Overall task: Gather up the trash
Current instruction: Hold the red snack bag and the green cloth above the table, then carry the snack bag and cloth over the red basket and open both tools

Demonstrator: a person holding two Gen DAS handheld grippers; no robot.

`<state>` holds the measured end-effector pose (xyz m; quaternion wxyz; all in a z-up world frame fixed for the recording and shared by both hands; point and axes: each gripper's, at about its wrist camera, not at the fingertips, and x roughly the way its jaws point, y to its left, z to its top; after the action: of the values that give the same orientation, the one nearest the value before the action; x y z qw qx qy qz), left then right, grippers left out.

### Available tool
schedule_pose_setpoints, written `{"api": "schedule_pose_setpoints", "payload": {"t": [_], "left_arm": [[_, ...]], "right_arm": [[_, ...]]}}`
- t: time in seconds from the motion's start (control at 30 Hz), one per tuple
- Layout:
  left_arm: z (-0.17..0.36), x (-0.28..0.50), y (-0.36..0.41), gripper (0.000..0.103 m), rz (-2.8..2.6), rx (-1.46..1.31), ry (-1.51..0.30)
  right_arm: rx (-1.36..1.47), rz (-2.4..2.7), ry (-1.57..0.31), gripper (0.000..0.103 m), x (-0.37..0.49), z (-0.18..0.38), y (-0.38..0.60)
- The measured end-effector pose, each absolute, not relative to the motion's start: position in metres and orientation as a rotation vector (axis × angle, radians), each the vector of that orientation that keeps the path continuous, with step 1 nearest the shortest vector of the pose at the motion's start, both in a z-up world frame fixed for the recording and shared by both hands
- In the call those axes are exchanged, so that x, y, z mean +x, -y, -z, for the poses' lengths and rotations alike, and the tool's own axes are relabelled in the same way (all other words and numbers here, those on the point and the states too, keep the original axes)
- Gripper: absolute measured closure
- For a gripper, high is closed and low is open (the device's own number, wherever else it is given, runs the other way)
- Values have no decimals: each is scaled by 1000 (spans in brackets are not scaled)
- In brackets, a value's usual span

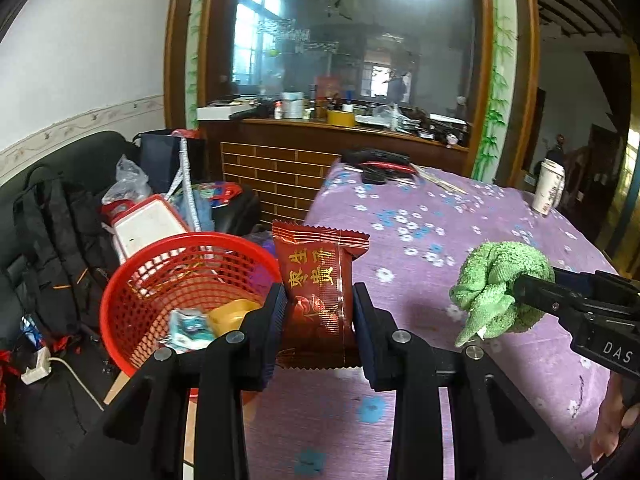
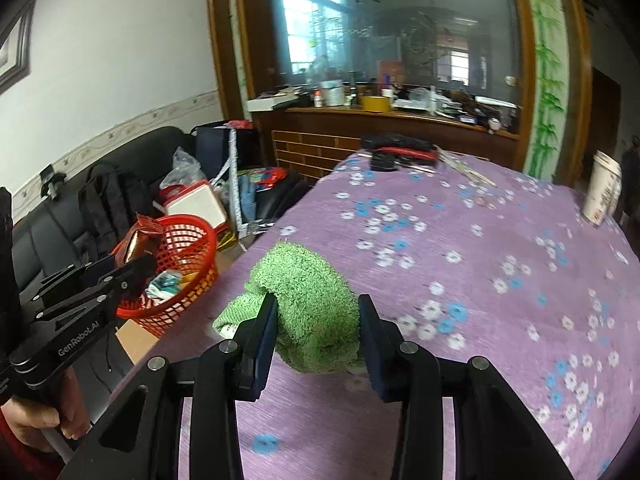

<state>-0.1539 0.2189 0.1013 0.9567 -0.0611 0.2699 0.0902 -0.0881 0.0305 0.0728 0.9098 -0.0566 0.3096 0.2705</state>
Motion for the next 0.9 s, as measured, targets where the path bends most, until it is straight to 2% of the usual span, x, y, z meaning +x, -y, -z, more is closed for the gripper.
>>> {"api": "schedule_pose_setpoints", "payload": {"t": [0.9], "left_arm": [[-64,-157,-359,70,-364,-284,-609]], "right_arm": [[-210,-747,-719,58,-43,-67,-204]]}}
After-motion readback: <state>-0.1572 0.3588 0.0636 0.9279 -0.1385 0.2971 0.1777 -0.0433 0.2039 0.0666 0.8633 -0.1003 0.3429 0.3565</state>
